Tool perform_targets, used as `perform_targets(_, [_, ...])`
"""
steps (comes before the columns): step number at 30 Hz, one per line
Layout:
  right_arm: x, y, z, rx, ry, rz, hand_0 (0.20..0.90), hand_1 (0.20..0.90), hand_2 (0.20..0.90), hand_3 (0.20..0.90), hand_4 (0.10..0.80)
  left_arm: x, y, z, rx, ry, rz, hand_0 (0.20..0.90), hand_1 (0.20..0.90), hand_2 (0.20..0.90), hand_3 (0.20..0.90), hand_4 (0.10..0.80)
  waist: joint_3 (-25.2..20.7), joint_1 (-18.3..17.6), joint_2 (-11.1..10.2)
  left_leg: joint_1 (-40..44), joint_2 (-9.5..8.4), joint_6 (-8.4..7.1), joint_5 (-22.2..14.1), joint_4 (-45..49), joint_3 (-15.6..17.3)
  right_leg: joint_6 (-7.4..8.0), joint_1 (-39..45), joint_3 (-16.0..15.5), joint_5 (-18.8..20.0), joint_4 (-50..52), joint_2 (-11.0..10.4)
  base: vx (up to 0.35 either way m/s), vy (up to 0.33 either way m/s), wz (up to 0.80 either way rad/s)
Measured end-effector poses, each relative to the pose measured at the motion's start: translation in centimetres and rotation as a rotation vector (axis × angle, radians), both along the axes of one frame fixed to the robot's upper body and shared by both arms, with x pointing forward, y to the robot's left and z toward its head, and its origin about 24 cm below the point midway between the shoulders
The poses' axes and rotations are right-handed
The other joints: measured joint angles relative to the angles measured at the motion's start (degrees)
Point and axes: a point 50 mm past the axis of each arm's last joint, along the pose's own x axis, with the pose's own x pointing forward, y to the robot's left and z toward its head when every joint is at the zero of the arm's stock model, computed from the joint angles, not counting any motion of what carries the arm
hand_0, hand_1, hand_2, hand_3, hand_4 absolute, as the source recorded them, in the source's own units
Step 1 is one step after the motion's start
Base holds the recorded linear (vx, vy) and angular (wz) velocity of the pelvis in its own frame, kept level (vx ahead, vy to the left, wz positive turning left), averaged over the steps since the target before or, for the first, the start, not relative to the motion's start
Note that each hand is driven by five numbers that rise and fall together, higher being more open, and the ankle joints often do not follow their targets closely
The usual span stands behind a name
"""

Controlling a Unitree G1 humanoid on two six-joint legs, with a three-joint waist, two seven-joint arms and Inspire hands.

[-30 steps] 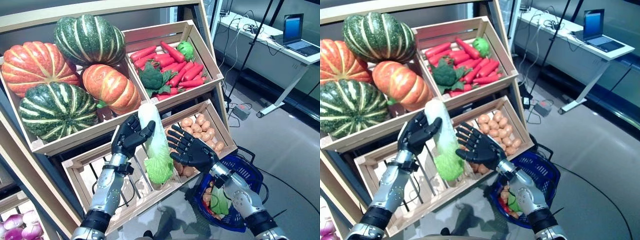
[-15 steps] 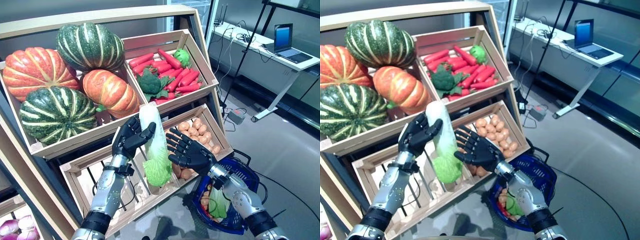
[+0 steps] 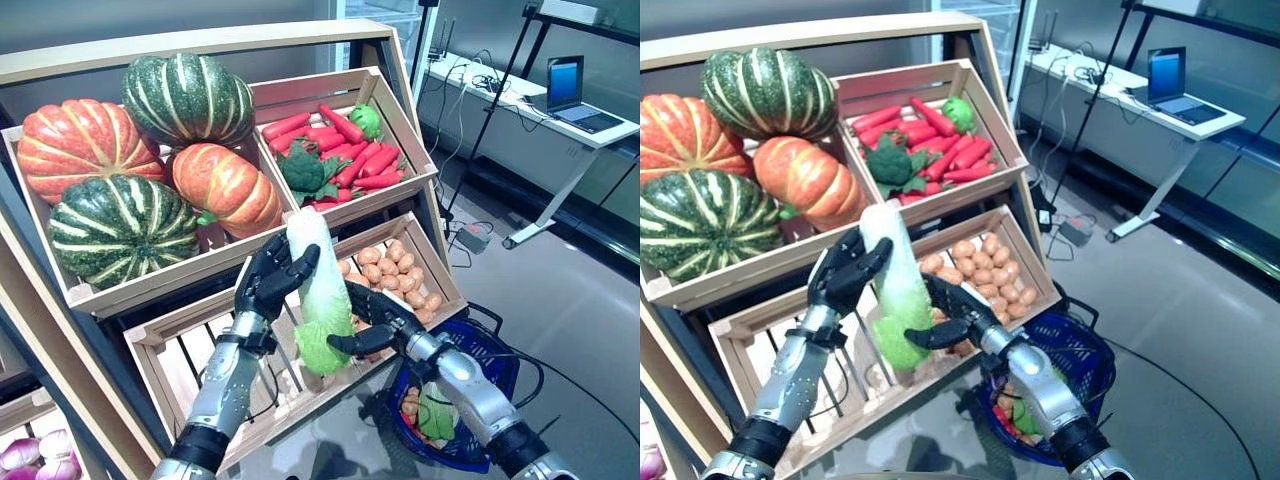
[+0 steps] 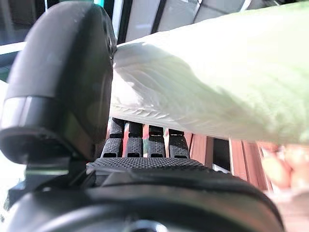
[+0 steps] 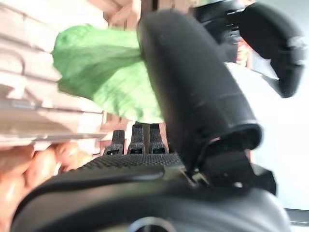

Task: Put vegetables into the basket

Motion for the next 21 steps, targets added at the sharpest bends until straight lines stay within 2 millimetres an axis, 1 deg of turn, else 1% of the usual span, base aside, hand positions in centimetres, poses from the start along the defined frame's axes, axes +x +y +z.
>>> perform_targets(3, [0.0, 0.4, 0.5, -0.055, -0.058, -0.027, 0.9, 0.9, 0.9, 0.9, 0.8, 0.0, -0.1, 0.3, -0.008, -0.014, 0.001, 0.3, 0.3, 0.3, 0.3, 0.4, 0.06, -0.7, 0.16, -0.01, -0.04, 0.03, 0.02, 0.0, 0.08, 0.03, -0.04, 0.08, 0.02, 0.0, -0.06, 0.0, 0.0, 0.0])
perform_targets(5, [-0.1, 0.5, 0.5, -0.054, -0.064, -0.04, 0.9, 0.9, 0.9, 0.9, 0.8, 0.0, -0.2, 0.6, -0.013, -0.028, -0.002, 0.3, 0.3, 0.3, 0.3, 0.4, 0.04, -0.8, 0.4, 0.0, -0.03, 0.03, 0.02, 0.0, 0.07, 0.03, -0.04, 0.07, 0.02, -0.01, -0.06, 0.0, 0.0, 0.0])
perform_targets(6, [-0.1, 0.5, 0.5, -0.049, -0.062, -0.047, 0.9, 0.9, 0.9, 0.9, 0.8, 0.0, -0.3, 0.7, -0.017, -0.037, -0.002, 0.3, 0.3, 0.3, 0.3, 0.4, 0.05, -0.77, 0.62, -0.02, -0.04, 0.03, 0.02, 0.0, 0.06, 0.03, -15.59, 0.06, 0.02, -0.01, -0.06, 0.0, 0.0, 0.0])
perform_targets(7, [-0.1, 0.7, 0.5, -0.037, -0.057, -0.048, 0.9, 0.9, 0.9, 0.9, 0.8, 0.0, -0.4, 0.8, -0.026, -0.044, -0.003, 0.3, 0.3, 0.3, 0.3, 0.4, 0.05, -0.68, 1.04, -0.01, -0.06, 0.03, 0.01, -0.01, 0.02, 0.03, -0.02, 0.04, 0.02, -0.02, -0.08, 0.0, 0.0, 0.0])
perform_targets(9, [-0.3, 0.8, 0.3, -0.012, -0.039, -0.053, 0.9, 0.9, 0.9, 0.9, 0.8, 0.0, -0.7, 1.0, -0.05, -0.052, -0.005, 0.3, 0.3, 0.3, 0.3, 0.4, 0.07, -0.51, 1.55, -0.03, -0.07, 0.04, 0.01, -0.01, -0.03, 0.04, 0.01, 0.01, 0.02, -0.02, -0.09, 0.0, 0.0, 0.0])
perform_targets(14, [-0.9, 1.3, -0.3, 0.113, 0.055, -0.074, 0.9, 0.9, 0.9, 0.9, 0.8, -0.1, -1.9, 2.5, -0.16, -0.13, -0.075, 0.3, 0.3, 0.3, 0.3, 0.4, 0.13, -0.28, 2.36, -0.15, -0.1, 0.04, 0.02, -0.01, -0.26, 0.04, 0.04, -0.13, 0.02, -0.03, -0.08, 0.0, 0.0, 0.0])
perform_targets(16, [-1.0, 1.5, -0.3, 0.16, 0.077, -0.082, 0.9, 0.9, 0.9, 0.9, 0.8, -0.2, -2.3, 2.8, -0.168, -0.153, -0.111, 0.3, 0.3, 0.3, 0.3, 0.4, 0.12, -0.29, 2.38, -0.16, -0.12, 0.06, 0.04, -0.01, -0.29, 0.04, 0.07, -0.17, 0.02, -0.03, -0.08, 0.0, 0.0, 0.0])
perform_targets(21, [-1.1, 1.4, -0.5, 0.223, 0.118, -0.092, 0.9, 0.9, 0.9, 0.9, 0.8, -0.3, -2.6, 2.8, -0.158, -0.156, -0.169, 0.3, 0.3, 0.3, 0.3, 0.4, 0.12, -0.17, 2.39, -0.34, -0.13, 0.12, 0.15, -0.01, -0.55, 0.04, 0.09, -0.35, 0.02, -0.05, -0.06, 0.012, -0.012, 0.02])
